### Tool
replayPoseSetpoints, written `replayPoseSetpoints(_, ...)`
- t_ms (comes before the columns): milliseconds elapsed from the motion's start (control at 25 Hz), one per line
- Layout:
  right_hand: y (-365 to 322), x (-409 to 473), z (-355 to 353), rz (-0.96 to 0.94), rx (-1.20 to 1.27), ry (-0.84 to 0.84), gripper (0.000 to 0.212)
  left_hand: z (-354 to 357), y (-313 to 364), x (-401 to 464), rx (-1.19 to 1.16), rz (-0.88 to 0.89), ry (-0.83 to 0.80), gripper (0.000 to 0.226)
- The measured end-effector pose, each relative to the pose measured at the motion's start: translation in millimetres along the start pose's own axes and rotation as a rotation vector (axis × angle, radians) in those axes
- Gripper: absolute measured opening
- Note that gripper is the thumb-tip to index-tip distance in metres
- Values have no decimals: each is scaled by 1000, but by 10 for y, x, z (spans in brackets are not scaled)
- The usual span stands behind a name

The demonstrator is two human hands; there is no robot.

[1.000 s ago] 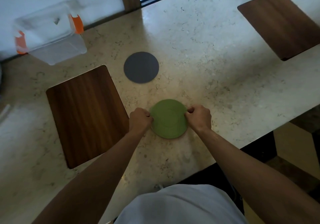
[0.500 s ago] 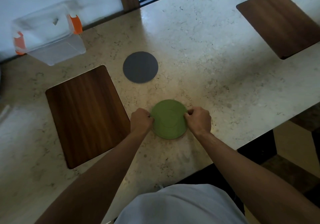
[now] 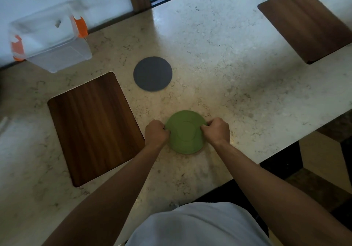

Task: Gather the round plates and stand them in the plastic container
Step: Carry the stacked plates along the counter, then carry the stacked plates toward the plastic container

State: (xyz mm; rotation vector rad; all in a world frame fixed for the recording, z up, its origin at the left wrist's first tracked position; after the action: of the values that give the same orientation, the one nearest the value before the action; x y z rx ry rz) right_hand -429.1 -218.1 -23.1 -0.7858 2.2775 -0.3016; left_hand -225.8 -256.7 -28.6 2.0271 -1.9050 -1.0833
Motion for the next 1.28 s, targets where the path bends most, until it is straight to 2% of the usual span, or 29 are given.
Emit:
replayPoseSetpoints(200,21,34,-19,-6,34,-36,19,9,-41,58,-190,-187,15,18)
replayPoseSetpoints(320,2,99,-27,-16,114,-84,3,-20,-96,118,-313,-225,-1,5)
replayPoseSetpoints(440,-80,180,-9,-53,157,-89,22,-79,-150,208,-360,-242,-9,9)
replayPoseSetpoints(560,-242,257,22,-102,171,-108,27,-172,-160,307,-427,-267,6,6)
replayPoseSetpoints(960,-1306,738,63,-204,241,-165,20,-883,-140,1101,-511,-199,128,18)
replayPoseSetpoints(1280,-2025,1159,279,-270,256,-158,16,-1286,-190,1793,-475,-174,269,22)
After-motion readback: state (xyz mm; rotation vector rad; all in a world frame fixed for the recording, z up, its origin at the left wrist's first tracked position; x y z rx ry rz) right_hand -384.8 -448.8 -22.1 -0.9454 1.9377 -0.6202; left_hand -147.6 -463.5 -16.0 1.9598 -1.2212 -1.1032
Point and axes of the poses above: each hand's wrist, its own x-axis towards the middle knuckle, its own z-axis out of the palm, y = z × x, the point moved 2 cm from there along x, towards the middle knuckle, and after that the axes turned 8 degrees about z, right-handed, at the moved point
